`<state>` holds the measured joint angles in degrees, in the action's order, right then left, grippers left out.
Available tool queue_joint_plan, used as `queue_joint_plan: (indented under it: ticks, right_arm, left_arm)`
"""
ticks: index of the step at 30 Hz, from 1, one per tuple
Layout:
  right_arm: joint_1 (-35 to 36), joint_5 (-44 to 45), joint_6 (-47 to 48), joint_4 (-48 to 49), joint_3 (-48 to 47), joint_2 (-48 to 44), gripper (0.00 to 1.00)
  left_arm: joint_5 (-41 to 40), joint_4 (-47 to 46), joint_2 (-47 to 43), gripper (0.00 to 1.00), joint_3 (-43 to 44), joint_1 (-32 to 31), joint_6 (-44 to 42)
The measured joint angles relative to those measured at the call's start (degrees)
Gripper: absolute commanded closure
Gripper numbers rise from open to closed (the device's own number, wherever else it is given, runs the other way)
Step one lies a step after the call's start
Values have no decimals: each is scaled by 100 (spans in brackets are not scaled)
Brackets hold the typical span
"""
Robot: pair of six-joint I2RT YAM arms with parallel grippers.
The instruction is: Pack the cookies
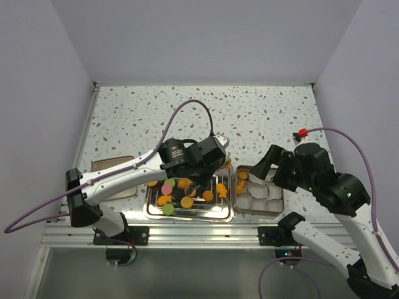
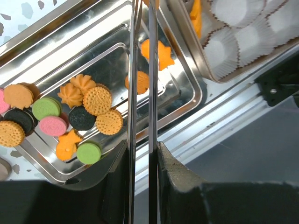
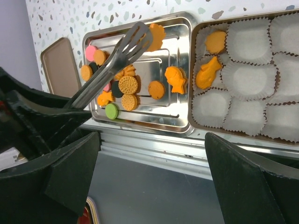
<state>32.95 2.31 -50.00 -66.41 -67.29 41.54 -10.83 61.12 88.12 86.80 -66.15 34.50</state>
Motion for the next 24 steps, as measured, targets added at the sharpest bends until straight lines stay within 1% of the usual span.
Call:
queue_joint_plan:
  ticks: [3,6,13,18,24]
  right_arm:
    - [0,-140,46,17,42,-4,1]
    - [0,-280,138,114,184,-17,1]
    - [0,-310,251,48,107,42,1]
    - [2,-35,131,-131,-61,-186,1]
    - [4,452,-481,-590,-389,-654,1]
  left_arm:
    - [17,245,-85,85,343,-96,227]
    - [59,415,-160,86,549,-323,404]
    - [221,540,-313,88,573,-999,601]
    - [308,369,-330,88,455,-1508,619]
    - [262,308,-337,88,-4,-1572,468]
